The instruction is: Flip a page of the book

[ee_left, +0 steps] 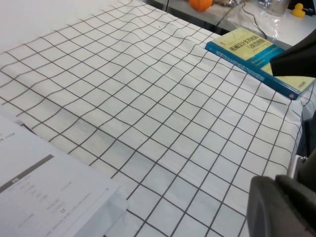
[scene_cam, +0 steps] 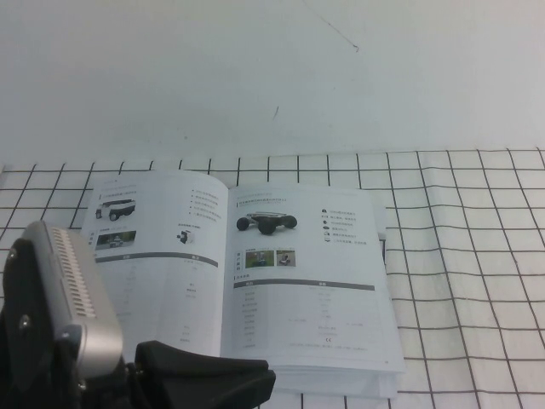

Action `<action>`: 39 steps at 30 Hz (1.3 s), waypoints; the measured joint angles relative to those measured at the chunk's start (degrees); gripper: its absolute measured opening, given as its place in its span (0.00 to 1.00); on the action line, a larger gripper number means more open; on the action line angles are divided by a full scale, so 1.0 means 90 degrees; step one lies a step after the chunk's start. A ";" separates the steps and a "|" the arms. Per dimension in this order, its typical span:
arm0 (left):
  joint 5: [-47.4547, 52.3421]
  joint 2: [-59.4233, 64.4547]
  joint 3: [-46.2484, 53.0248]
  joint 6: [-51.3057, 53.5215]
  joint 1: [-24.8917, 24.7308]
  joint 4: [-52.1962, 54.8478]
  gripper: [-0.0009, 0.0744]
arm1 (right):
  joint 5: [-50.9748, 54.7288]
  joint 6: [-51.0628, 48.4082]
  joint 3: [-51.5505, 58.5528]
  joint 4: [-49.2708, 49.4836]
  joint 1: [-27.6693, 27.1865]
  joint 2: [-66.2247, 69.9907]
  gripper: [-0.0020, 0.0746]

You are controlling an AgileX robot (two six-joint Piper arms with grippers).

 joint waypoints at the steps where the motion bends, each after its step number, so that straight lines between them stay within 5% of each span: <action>1: 0.0000 0.0000 0.0000 -0.0014 0.0000 0.0000 0.01 | -0.0015 0.0032 0.0015 0.0000 0.0000 -0.0003 0.03; 14: 0.0082 -0.0373 0.0157 -0.0014 0.0154 -0.0058 0.01 | -0.0084 0.0090 0.0029 0.0004 0.0000 -0.0013 0.03; 29: 0.0093 -0.3771 0.1706 0.0228 0.3083 0.0523 0.01 | -0.0084 0.0090 0.0029 0.0051 0.0000 -0.0013 0.03; 39: -0.1461 -0.4555 0.3219 -0.0262 0.3581 0.1176 0.01 | -0.0084 0.0090 0.0029 0.0051 0.0000 -0.0013 0.03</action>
